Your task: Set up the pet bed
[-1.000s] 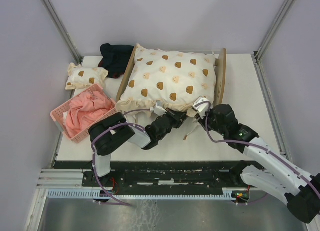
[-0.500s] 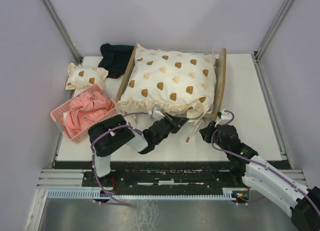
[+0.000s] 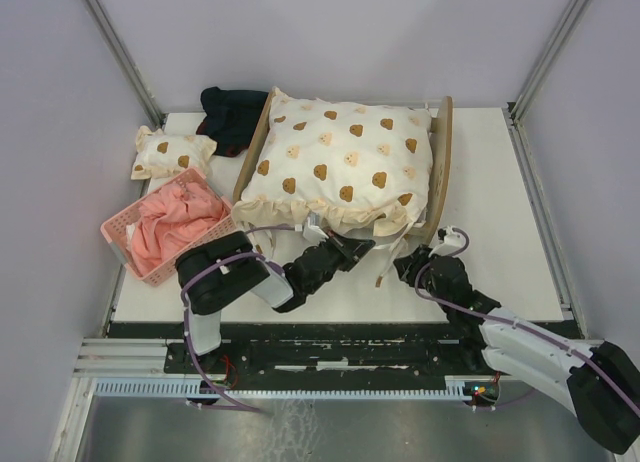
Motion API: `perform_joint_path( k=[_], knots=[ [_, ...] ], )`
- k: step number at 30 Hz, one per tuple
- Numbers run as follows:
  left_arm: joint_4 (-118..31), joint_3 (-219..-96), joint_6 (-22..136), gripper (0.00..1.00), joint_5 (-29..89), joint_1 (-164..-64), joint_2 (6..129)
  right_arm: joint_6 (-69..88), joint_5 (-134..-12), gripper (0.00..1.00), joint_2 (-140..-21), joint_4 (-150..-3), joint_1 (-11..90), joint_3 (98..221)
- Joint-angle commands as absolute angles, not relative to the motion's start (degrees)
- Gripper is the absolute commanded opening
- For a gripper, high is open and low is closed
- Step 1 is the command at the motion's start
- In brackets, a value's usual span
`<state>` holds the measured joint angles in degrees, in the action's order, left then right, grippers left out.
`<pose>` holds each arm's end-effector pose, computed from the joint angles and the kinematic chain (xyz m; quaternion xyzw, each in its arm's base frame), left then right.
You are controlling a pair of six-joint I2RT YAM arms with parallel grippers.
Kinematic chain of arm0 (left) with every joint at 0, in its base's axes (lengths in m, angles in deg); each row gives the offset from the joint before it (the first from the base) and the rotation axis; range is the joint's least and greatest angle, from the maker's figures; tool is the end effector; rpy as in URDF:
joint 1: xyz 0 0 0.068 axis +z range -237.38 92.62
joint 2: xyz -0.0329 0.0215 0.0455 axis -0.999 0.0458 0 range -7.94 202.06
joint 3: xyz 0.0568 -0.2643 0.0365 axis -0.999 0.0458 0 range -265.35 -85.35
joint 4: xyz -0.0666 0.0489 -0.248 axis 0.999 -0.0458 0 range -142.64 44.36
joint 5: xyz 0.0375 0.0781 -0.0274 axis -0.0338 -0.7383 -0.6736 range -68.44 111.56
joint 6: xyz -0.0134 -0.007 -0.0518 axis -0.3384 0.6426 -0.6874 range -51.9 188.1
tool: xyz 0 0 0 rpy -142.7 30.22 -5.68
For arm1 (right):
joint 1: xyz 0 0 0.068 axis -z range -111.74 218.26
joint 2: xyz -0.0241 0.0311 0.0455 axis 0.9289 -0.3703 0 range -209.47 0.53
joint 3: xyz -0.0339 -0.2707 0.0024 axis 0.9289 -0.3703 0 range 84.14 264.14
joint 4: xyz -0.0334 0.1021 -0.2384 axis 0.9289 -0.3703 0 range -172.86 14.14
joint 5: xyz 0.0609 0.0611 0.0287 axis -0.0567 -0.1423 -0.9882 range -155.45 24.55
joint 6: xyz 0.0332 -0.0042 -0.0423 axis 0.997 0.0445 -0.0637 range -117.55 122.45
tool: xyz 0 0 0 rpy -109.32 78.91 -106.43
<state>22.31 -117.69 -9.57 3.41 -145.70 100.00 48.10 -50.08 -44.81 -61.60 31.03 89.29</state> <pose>0.1811 -0.2727 0.1279 -0.2272 0.7153 -0.5582 0.3537 0.1312 0.0879 0.1416 0.1324 0.8327 0.2629 0.4691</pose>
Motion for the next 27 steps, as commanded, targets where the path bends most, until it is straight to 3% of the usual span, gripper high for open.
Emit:
perform_joint_path(
  k=[1,13,27],
  knots=[
    [26.4,-116.5,-4.6,0.03,0.5,-146.1,98.1,48.8,-48.9,0.43,-48.4,-52.5,30.5,90.1],
    [19.4,-116.5,0.8,0.03,-0.7,-146.1,92.0,50.1,-52.6,0.44,-66.2,-38.8,30.2,92.5],
    [27.2,-112.1,-5.4,0.03,-2.1,-146.0,92.9,52.5,-50.6,0.47,-57.7,-43.1,30.3,91.5]
  ],
)
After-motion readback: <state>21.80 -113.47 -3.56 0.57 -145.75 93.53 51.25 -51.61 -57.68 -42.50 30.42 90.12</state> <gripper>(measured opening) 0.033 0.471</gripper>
